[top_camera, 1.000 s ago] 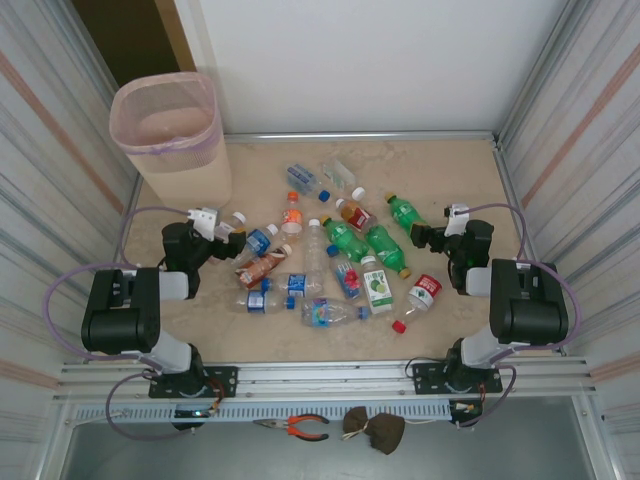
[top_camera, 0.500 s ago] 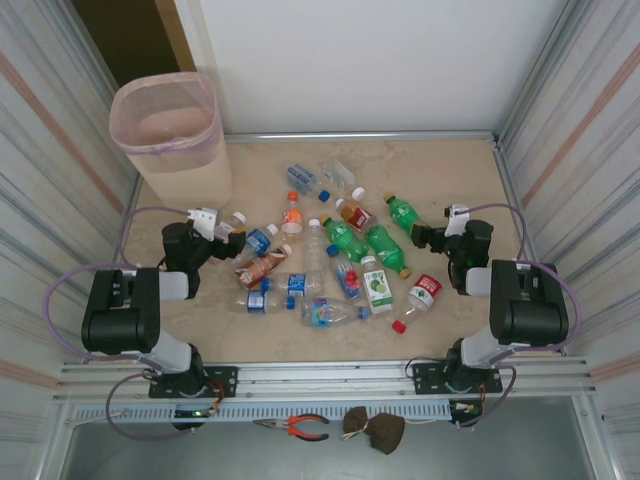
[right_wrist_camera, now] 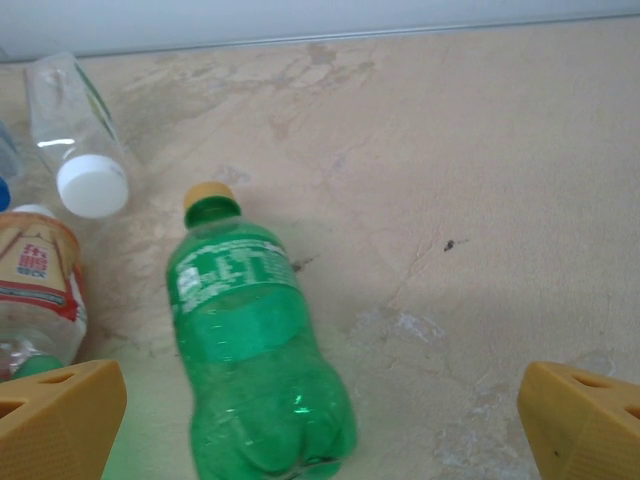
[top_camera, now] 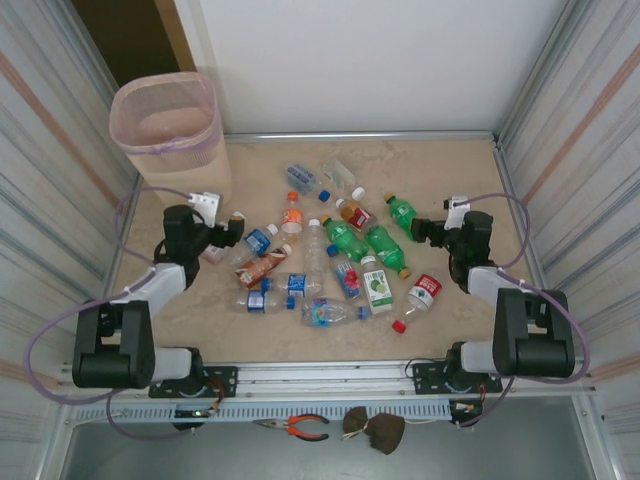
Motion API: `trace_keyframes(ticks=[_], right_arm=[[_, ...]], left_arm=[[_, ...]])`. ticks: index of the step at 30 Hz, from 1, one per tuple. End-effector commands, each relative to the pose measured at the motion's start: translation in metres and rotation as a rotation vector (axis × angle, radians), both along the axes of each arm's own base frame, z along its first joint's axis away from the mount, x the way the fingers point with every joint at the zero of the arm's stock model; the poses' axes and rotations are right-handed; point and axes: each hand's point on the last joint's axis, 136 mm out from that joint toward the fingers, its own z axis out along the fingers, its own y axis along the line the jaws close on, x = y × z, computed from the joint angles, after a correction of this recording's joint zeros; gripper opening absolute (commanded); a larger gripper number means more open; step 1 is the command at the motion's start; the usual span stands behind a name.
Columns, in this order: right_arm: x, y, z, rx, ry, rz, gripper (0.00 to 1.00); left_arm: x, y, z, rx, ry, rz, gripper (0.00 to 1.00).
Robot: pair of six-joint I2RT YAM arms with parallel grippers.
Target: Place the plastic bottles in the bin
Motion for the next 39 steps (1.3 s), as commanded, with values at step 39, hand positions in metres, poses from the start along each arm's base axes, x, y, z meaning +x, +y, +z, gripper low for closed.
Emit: trace_keyframes(ticks=[39], right_arm=[[-0.011, 0.031, 0.052, -0.025, -0.035, 0.105, 1.0]], left_arm=[[0.001, -0.01, -0.076, 0.2, 0.765, -0.256, 0.75]])
